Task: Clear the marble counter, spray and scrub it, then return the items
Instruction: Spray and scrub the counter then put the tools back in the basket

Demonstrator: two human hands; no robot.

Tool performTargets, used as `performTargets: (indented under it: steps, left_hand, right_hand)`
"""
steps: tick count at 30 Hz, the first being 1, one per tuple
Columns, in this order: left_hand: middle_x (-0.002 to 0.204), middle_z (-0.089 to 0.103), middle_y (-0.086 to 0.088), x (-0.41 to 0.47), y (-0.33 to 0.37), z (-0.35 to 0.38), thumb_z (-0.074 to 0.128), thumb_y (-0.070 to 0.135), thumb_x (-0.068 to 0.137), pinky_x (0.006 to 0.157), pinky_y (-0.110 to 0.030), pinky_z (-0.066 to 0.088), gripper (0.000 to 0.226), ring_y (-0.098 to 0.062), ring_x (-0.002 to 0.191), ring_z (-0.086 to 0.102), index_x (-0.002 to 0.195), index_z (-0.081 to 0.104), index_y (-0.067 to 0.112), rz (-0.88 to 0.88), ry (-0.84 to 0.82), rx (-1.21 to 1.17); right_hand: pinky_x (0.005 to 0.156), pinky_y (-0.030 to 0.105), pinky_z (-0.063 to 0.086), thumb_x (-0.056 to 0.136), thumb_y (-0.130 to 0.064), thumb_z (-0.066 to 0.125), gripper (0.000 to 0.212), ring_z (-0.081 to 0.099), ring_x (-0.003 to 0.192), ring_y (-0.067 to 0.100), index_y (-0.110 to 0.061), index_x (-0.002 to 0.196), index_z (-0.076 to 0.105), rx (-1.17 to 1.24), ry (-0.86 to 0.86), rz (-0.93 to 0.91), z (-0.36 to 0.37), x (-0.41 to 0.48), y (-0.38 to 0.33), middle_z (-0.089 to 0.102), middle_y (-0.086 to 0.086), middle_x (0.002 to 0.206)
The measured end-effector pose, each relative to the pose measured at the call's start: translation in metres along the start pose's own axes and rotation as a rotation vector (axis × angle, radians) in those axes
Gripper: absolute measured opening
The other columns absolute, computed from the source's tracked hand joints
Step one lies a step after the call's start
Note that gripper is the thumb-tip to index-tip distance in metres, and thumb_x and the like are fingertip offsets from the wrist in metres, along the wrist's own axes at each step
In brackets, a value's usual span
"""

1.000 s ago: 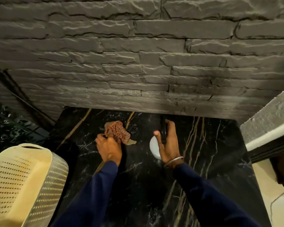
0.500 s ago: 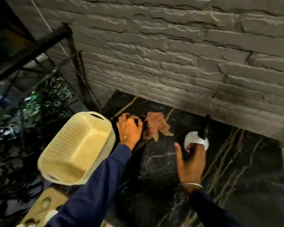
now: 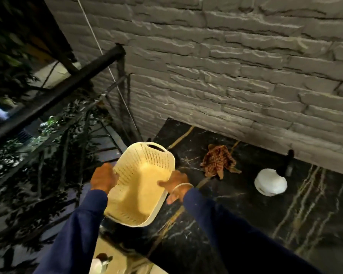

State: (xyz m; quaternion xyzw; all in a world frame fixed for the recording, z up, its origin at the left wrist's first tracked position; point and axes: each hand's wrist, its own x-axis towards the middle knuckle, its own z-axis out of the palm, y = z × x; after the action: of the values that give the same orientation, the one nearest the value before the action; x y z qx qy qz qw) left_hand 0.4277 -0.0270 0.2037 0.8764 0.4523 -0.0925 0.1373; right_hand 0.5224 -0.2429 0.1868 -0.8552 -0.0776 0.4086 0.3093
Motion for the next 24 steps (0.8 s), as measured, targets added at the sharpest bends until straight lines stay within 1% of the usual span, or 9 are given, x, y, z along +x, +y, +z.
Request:
performTargets:
  steps: [1,3,6,9,12,14,16,20,24]
  left_hand:
    - [0.112,0.068,-0.025,-0.002,-0.005,-0.002,0.063,0.019,0.088,0.086,-0.045,0.053,0.031,-0.042,0.106,0.063,0.115,0.068,0.006,0.012,0.025,0.027]
    - [0.102,0.070,-0.025,-0.007,-0.004,-0.008,0.063,0.013,0.085,0.080,-0.045,0.054,0.023,-0.043,0.098,0.066,0.104,0.074,0.011,0.048,0.071,0.047]
    - [0.095,0.072,-0.024,-0.022,0.015,-0.022,0.070,0.014,0.079,0.076,-0.043,0.053,0.015,-0.042,0.091,0.067,0.092,0.078,0.011,0.203,0.035,0.080]
    - [0.090,0.075,-0.017,-0.055,0.050,-0.022,0.078,0.018,0.071,0.076,-0.037,0.054,0.014,-0.035,0.088,0.070,0.085,0.079,0.014,0.333,-0.111,0.101]
    - [0.067,0.074,-0.003,-0.094,0.080,0.000,0.082,0.023,0.054,0.071,-0.041,0.060,0.015,-0.024,0.068,0.072,0.064,0.074,0.017,0.353,-0.309,-0.072]
    - [0.071,0.074,-0.008,-0.125,0.110,0.023,0.084,0.006,0.057,0.068,-0.049,0.062,0.019,-0.026,0.064,0.073,0.070,0.073,0.012,0.340,-0.474,-0.236]
    - [0.084,0.072,-0.016,-0.159,0.146,0.044,0.080,-0.012,0.064,0.070,-0.053,0.061,0.026,-0.032,0.069,0.073,0.081,0.068,0.005,0.328,-0.595,-0.337]
    - [0.094,0.070,-0.018,-0.240,0.212,0.088,0.081,-0.009,0.067,0.071,-0.053,0.061,0.039,-0.030,0.070,0.073,0.104,0.067,-0.006,0.482,-0.718,-0.341]
    - [0.075,0.061,-0.007,-0.316,0.259,0.115,0.078,-0.010,0.071,0.068,-0.047,0.062,0.039,-0.022,0.056,0.066,0.107,0.063,-0.011,0.585,-0.761,-0.336]
  right_hand:
    - [0.098,0.041,0.050,0.083,-0.038,0.068,0.063,0.056,0.118,0.033,-0.010,0.134,0.044,-0.020,0.011,0.004,0.009,0.000,-0.001,0.050,0.014,0.137]
    - [0.104,0.036,0.043,0.090,-0.026,0.060,0.054,0.048,0.126,0.032,-0.006,0.136,0.039,-0.023,0.077,-0.006,0.012,-0.006,0.002,0.041,0.016,0.141]
    - [0.099,0.036,0.043,0.091,-0.021,0.057,0.045,0.050,0.123,0.033,-0.003,0.130,0.046,-0.071,0.165,-0.015,-0.015,-0.027,0.017,0.048,0.017,0.136]
    - [0.099,0.041,0.044,0.089,-0.019,0.059,0.046,0.052,0.120,0.038,0.000,0.130,0.051,-0.075,0.188,-0.017,-0.060,-0.061,0.055,0.055,0.021,0.131]
    - [0.092,0.040,0.051,0.083,-0.016,0.067,0.044,0.057,0.113,0.035,-0.003,0.124,0.057,-0.045,0.224,0.029,-0.106,-0.098,0.106,0.059,0.019,0.123]
    - [0.089,0.037,0.051,0.083,-0.016,0.066,0.036,0.060,0.109,0.033,-0.002,0.116,0.061,-0.060,0.266,0.077,-0.136,-0.127,0.146,0.063,0.017,0.115]
    - [0.087,0.035,0.048,0.084,-0.017,0.064,0.036,0.060,0.109,0.030,-0.004,0.118,0.060,-0.086,0.303,0.160,-0.163,-0.159,0.186,0.062,0.015,0.115]
    - [0.090,0.038,0.053,0.081,-0.020,0.065,0.045,0.061,0.110,0.033,-0.007,0.124,0.058,-0.162,0.367,0.333,-0.203,-0.214,0.285,0.061,0.014,0.120]
    - [0.086,0.039,0.055,0.080,-0.018,0.066,0.046,0.063,0.104,0.032,-0.007,0.124,0.058,-0.168,0.370,0.436,-0.232,-0.260,0.355,0.064,0.014,0.117]
